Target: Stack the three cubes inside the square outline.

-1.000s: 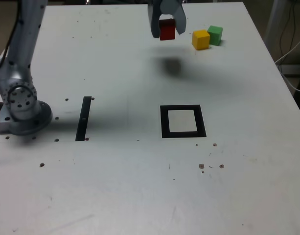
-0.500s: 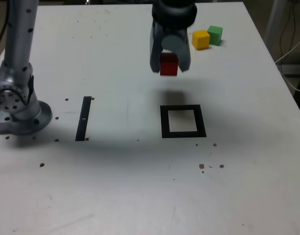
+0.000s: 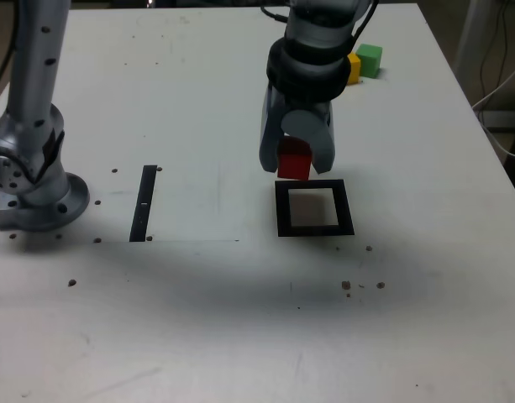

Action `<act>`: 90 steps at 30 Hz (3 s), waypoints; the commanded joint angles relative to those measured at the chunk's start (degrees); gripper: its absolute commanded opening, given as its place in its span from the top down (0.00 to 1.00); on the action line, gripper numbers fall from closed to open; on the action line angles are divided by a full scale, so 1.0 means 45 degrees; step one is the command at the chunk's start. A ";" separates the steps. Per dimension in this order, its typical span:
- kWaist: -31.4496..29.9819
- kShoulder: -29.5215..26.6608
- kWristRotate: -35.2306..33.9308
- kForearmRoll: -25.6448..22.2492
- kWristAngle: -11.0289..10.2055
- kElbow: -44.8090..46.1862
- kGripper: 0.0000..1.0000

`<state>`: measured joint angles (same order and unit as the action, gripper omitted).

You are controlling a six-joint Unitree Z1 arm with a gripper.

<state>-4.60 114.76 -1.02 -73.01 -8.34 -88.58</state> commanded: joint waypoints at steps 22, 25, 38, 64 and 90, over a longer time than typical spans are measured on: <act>-0.0442 0.1090 -0.0176 0.1264 0.0645 0.0176 0.71; -0.0408 0.1104 -0.0171 0.1297 0.0638 0.0272 0.71; -0.0373 0.1148 -0.0009 0.1405 0.0600 0.0413 0.17; -0.0040 0.0162 0.0576 0.0031 -0.0593 -0.0116 0.01; 0.6124 0.1953 0.6428 -0.1578 -0.0492 -0.5268 0.01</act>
<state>21.89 122.32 27.29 -79.74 -10.68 -110.69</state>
